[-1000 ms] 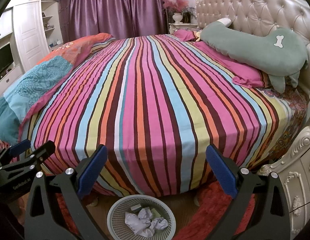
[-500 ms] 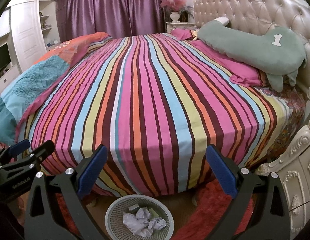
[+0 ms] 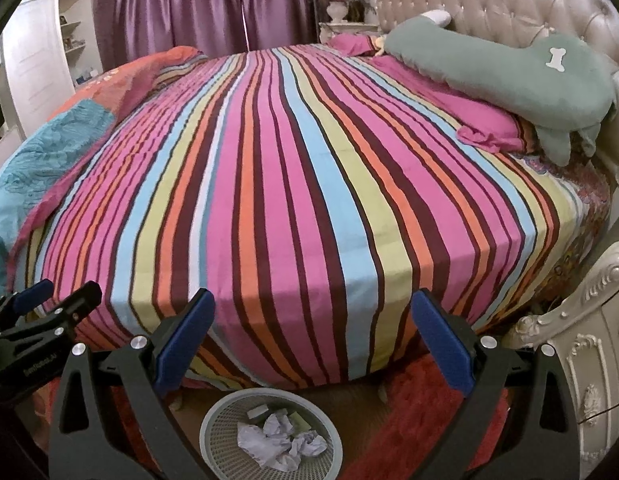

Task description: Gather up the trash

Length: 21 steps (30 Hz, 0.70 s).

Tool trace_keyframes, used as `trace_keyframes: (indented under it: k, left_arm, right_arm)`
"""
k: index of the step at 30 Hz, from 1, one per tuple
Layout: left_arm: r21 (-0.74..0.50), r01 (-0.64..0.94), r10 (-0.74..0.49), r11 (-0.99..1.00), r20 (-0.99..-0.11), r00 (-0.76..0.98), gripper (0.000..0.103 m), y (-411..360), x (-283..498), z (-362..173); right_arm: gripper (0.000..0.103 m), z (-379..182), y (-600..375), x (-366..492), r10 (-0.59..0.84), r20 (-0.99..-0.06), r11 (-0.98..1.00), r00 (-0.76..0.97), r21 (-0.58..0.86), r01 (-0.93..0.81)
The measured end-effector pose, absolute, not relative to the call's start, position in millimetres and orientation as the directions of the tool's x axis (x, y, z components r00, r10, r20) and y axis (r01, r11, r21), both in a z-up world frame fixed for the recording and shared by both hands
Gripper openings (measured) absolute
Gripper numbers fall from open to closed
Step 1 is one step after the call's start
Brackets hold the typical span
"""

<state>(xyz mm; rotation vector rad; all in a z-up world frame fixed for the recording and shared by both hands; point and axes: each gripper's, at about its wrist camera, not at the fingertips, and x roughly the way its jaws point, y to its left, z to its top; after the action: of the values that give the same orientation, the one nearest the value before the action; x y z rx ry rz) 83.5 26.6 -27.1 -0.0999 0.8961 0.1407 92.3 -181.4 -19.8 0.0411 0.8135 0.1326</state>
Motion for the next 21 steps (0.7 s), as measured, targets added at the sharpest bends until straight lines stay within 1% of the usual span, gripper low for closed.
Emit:
trace_keyframes:
  k: [5,11,21]
  left_arm:
    - [-0.043,-0.173,0.068,0.984,-0.808,0.586,0.09,32,110,-39]
    - [-0.023,-0.173,0.081,0.985,-0.816,0.572,0.09,28,131,-45]
    - [-0.02,-0.153,0.071,0.988,-0.821,0.566,0.09,22,134,-46]
  right_arm:
    - [0.094,-31,-185,114,0.118,-0.751,0.993,0.65,0.089,-0.078]
    - [0.094,-38,-185,131,0.1,-0.766,0.995,0.635,0.082,-0.058]
    - [0.094,-40,-183,132,0.104,-0.774,0.995,0.624,0.085,-0.06]
